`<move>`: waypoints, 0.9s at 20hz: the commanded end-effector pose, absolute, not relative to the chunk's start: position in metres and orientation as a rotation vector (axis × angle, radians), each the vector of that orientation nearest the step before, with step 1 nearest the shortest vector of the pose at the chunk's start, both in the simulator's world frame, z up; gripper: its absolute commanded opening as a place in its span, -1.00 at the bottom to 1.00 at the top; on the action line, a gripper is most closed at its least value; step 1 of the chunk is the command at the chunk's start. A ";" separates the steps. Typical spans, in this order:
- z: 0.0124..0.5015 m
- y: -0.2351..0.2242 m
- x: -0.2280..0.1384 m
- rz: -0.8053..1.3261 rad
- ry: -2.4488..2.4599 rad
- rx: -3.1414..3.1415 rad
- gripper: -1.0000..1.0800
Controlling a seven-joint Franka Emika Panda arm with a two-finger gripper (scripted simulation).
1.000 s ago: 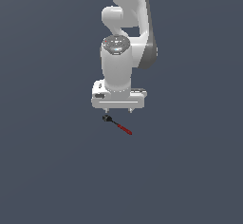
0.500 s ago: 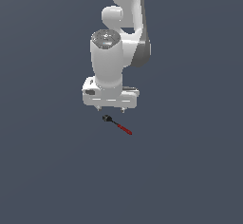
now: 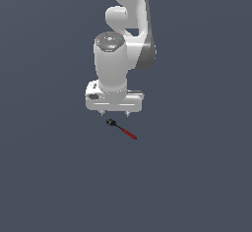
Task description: Pick up the object and move it to a goal position.
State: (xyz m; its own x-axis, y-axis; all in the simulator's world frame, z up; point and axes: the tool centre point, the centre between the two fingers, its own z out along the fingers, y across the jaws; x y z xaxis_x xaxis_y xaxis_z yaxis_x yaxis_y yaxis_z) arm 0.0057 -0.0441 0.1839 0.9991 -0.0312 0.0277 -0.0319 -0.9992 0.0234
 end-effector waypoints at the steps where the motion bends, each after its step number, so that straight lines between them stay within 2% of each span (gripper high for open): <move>1: 0.180 -0.044 0.005 0.040 -0.005 3.116 0.92; 18: 0.130 -0.041 -0.004 0.008 0.636 3.045 0.92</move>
